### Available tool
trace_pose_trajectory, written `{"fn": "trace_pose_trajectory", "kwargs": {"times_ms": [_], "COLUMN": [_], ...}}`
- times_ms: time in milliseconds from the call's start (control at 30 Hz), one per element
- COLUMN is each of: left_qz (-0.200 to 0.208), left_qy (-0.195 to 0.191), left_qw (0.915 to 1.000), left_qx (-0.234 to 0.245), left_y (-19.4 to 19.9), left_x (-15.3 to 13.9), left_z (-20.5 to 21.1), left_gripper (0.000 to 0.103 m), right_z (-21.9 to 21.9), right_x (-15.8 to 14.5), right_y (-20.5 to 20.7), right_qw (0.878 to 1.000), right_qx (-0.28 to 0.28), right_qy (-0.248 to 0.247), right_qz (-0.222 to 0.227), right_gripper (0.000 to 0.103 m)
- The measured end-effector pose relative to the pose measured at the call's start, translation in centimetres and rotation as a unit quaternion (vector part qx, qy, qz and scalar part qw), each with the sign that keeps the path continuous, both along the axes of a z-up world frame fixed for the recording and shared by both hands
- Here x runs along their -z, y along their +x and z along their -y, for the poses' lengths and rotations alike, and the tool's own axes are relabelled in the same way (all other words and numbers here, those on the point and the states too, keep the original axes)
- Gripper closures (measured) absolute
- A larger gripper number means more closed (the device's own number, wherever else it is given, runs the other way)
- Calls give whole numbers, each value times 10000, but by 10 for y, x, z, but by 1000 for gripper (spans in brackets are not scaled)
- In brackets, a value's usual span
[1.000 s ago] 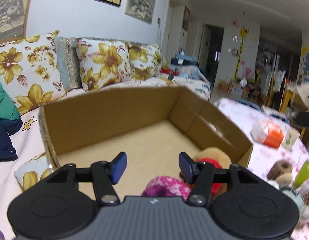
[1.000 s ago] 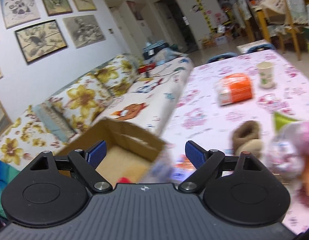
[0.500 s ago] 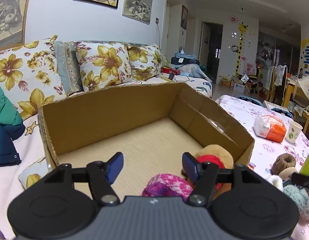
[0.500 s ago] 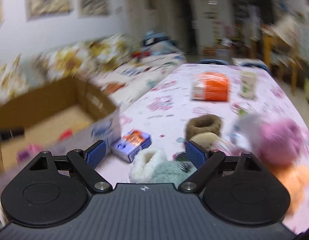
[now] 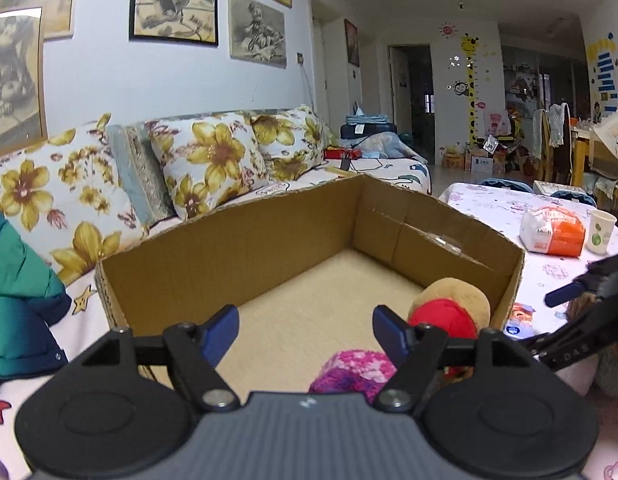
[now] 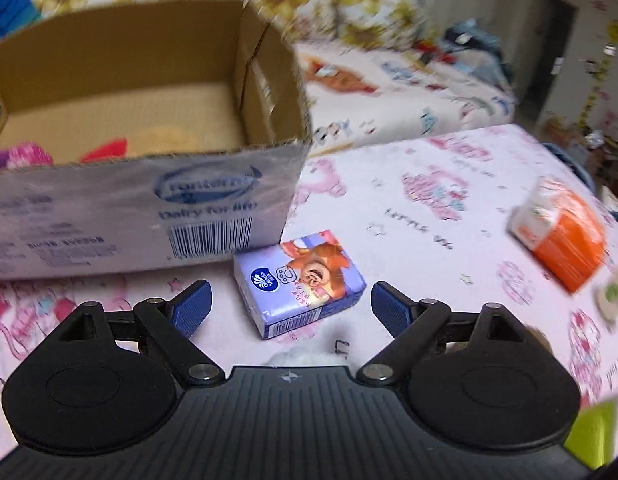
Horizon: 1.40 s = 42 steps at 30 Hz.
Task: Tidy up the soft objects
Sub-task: 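Grasp the blue-and-white tissue pack with the right tool, then lift the tissue pack with right while left grasps the teal knitted ball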
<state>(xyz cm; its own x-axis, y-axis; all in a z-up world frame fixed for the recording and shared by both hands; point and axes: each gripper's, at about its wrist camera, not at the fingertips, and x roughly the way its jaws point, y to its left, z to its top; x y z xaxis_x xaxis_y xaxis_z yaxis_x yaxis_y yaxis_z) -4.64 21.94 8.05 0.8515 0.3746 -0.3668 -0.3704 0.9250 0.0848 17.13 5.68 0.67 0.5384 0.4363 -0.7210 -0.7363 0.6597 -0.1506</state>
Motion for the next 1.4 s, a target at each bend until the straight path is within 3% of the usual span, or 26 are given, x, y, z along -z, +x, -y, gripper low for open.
{"fn": "trace_pose_trajectory", "kwargs": {"times_ms": [233,333,533,767,1067,1400], "left_qz": [48,90,137,55,96,162], "left_qy": [93,93,72,-178,-366,-527], "left_qw": [9998,9998,9997,9990,9968,9904], "left_qx": [172,154,165,397,708,1269], "left_y": [0,-1,-1,3,11,15], "left_x": [1,0,1,3,4,9], "left_z": [3,3,7,18,43,79], "left_gripper": [29,29,29,29,25,22], "right_z": [-19,-26,-25,-14,25,80], "right_x": [0,7,11,10,6,6], "right_y": [27,36,29,-20,-139,-246], "right_qw": [9978,9943,9938,9953,9943,9992], "right_qx": [-400,-650,-653,-714,-945,52], "right_qy": [-505,-710,-659,-552,-484,-241], "right_qz": [-126,-468,-605,-357,-99,309], "right_gripper": [0,0,2,6,6,7]}}
